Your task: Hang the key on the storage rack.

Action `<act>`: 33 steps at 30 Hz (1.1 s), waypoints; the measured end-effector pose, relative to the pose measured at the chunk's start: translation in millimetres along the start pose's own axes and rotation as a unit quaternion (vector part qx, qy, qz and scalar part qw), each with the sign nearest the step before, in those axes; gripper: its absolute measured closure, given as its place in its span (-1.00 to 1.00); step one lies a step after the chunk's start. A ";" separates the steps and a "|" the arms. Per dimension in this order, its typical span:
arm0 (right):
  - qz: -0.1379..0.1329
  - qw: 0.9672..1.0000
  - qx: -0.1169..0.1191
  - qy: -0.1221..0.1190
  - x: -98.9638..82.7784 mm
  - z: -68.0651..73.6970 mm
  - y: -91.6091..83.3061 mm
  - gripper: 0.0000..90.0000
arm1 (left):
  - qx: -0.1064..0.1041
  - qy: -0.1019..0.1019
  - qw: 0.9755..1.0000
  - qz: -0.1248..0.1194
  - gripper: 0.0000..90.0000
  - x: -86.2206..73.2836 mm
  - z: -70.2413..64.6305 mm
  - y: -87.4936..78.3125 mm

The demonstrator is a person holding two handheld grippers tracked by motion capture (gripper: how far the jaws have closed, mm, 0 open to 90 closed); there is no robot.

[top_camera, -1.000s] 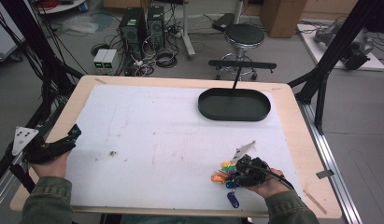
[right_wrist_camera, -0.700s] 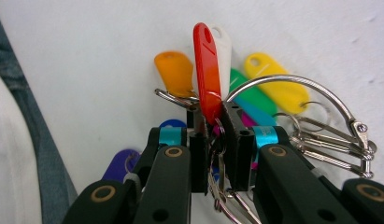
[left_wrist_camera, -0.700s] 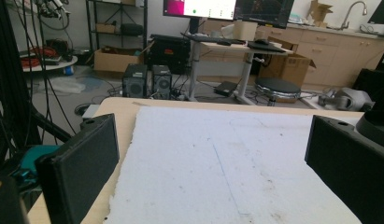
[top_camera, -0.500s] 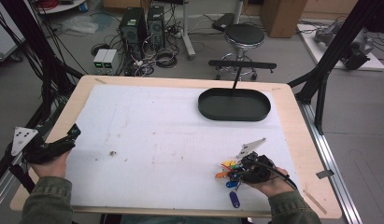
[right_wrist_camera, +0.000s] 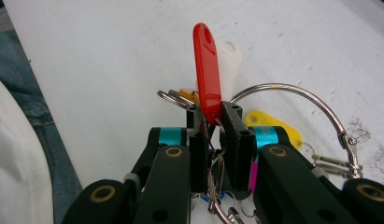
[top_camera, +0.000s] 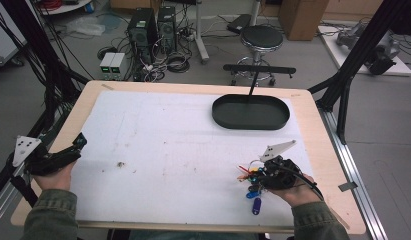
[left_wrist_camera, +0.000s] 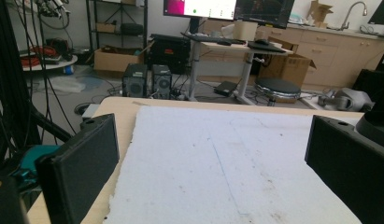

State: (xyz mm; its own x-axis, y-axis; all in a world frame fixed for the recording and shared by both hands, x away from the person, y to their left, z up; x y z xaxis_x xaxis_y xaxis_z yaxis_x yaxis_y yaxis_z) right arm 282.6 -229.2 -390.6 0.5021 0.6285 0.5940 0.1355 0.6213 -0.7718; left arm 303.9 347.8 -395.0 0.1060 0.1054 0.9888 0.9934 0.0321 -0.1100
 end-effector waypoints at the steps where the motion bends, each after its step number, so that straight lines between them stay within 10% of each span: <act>1: -0.003 1.000 0.002 -0.002 1.4 0.2 -1.7 0.82 | 0.000 -0.001 1.000 -0.001 -0.93 0.1 -0.2 0.0; 33: -0.044 0.999 -0.003 -0.022 59.1 -15.6 -42.0 0.81 | -0.001 -0.001 1.000 0.002 -0.93 -0.5 -0.4 1.7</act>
State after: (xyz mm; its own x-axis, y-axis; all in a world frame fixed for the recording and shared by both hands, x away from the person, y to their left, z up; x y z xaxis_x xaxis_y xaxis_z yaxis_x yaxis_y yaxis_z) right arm 319.9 -225.5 -326.6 0.4497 0.5915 0.6693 0.1826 0.6726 -0.7171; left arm 305.6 347.4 -395.7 0.1104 0.1072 0.9881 0.9930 0.0298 -0.1142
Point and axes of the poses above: each handheld gripper's, and its own axes: y roughly forward along the jaws, x roughly out of its top, z roughly to its left, the point moved 3 cm from there along y, roughly forward along the jaws, and after that the axes turned 11 degrees about x, right-handed, at the moved point
